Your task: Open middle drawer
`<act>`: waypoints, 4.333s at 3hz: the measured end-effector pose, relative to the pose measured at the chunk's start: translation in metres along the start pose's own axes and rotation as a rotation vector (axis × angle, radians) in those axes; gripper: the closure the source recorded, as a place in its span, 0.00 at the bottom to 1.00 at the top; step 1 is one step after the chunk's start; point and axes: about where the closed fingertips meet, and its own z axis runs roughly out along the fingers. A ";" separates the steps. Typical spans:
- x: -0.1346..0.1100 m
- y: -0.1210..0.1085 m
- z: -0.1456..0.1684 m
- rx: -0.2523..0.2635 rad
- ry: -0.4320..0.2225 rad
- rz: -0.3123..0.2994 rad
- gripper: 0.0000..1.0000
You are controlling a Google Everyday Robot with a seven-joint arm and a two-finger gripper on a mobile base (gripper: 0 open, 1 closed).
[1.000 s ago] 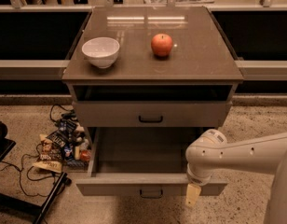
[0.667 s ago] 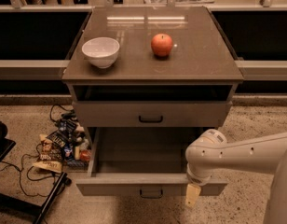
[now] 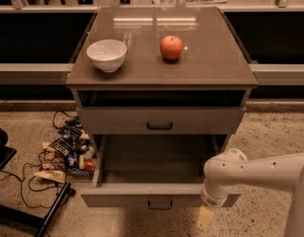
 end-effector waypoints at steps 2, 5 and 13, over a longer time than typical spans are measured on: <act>0.000 0.045 0.004 -0.089 -0.023 0.011 0.70; 0.005 0.070 -0.018 -0.056 0.011 0.032 1.00; 0.027 0.086 -0.114 0.077 0.010 0.085 0.13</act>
Offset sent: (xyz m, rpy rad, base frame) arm -0.1602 0.0640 0.1186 -0.0787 0.0200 -0.0217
